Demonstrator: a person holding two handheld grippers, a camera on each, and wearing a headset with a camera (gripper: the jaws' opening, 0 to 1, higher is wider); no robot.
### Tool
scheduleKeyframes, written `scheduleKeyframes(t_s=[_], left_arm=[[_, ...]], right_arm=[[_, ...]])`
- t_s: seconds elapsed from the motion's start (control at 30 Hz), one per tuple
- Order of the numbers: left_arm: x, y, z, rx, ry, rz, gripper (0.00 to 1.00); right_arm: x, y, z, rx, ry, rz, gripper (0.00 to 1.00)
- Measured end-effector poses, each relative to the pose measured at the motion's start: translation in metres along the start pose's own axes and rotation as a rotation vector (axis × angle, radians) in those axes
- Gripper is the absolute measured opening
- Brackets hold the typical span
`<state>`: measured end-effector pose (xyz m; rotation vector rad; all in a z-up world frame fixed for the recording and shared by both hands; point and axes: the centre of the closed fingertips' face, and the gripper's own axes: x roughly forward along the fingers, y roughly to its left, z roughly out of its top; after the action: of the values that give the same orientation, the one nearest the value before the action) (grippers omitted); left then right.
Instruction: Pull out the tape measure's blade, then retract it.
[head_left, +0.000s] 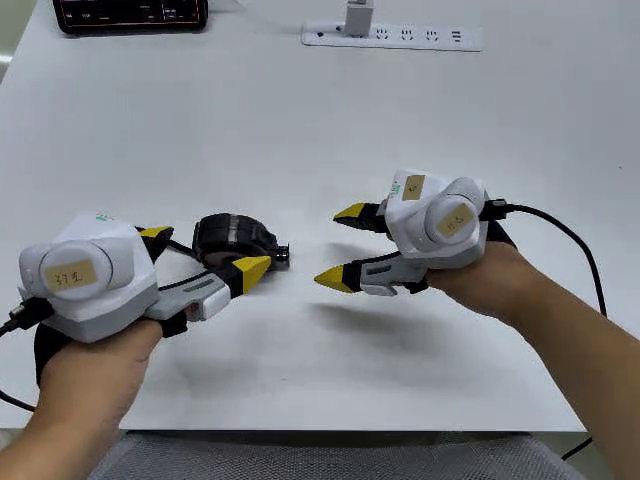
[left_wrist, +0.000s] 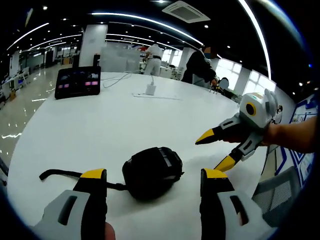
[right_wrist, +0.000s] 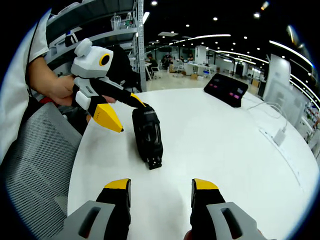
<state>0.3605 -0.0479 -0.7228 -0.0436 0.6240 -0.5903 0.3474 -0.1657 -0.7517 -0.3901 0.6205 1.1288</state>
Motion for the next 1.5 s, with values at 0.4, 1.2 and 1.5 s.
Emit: scheduleKeyframes(t_s=[0.4,1.2,1.5], left_arm=[[-0.023,0.000,0.002,0.072,0.013,-0.062,0.74],[-0.056,0.016,-0.002,0.172,0.046,-0.131,0.92],[-0.065,0.013,-0.005,0.216,0.058,-0.178,0.98]], right_arm=[[-0.027,-0.002,-0.007,0.013,0.003,-0.050,0.51],[-0.083,0.002,-0.030,0.107,-0.003,-0.136,0.76],[-0.102,0.010,-0.037,0.142,-0.001,-0.151,0.86]])
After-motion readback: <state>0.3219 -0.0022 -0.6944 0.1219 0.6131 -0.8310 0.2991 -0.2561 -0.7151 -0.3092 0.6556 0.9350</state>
